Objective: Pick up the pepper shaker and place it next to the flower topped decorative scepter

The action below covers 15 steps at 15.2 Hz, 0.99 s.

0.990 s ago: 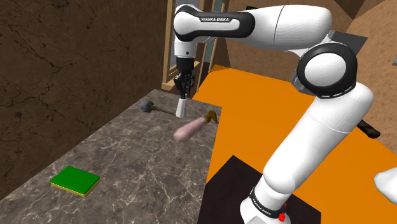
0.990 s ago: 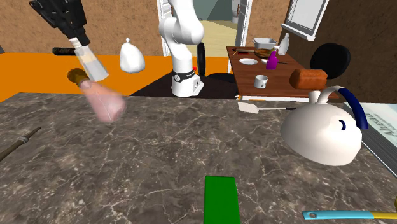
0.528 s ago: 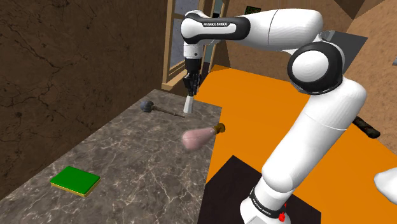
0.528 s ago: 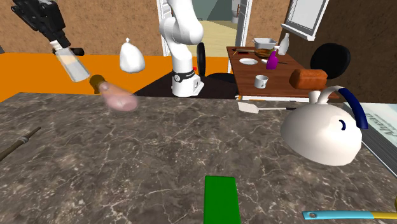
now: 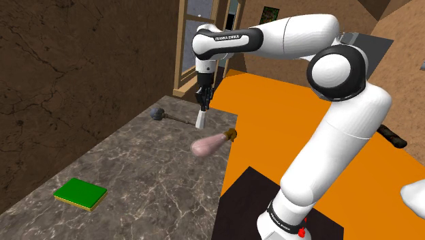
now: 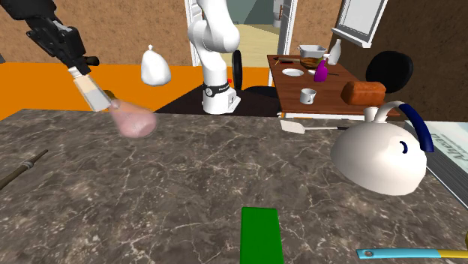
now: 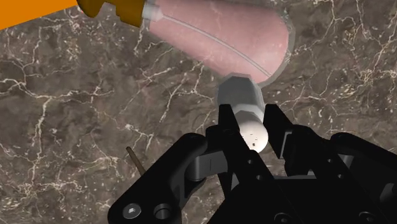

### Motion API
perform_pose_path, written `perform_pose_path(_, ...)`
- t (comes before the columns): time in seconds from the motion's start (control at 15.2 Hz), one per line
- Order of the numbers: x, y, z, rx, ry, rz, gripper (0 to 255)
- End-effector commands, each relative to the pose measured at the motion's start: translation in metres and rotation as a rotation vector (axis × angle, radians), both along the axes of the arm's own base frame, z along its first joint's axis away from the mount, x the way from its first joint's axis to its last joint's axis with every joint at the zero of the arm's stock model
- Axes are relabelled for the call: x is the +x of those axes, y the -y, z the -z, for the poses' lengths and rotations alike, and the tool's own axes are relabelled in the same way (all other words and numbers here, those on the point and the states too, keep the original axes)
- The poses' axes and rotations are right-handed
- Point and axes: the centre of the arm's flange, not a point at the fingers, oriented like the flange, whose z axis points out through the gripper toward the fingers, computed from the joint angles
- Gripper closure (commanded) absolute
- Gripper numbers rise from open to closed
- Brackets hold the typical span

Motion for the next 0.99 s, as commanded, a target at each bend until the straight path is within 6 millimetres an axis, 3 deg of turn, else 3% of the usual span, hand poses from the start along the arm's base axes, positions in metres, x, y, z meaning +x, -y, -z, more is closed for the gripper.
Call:
perform_pose_path(0.0, 0.000, 0.000, 0.009, 0.000, 0.001, 0.000, 255)
perform_pose_path(0.92, 0.000, 0.000, 0.083, 0.000, 0.001, 0.000, 255)
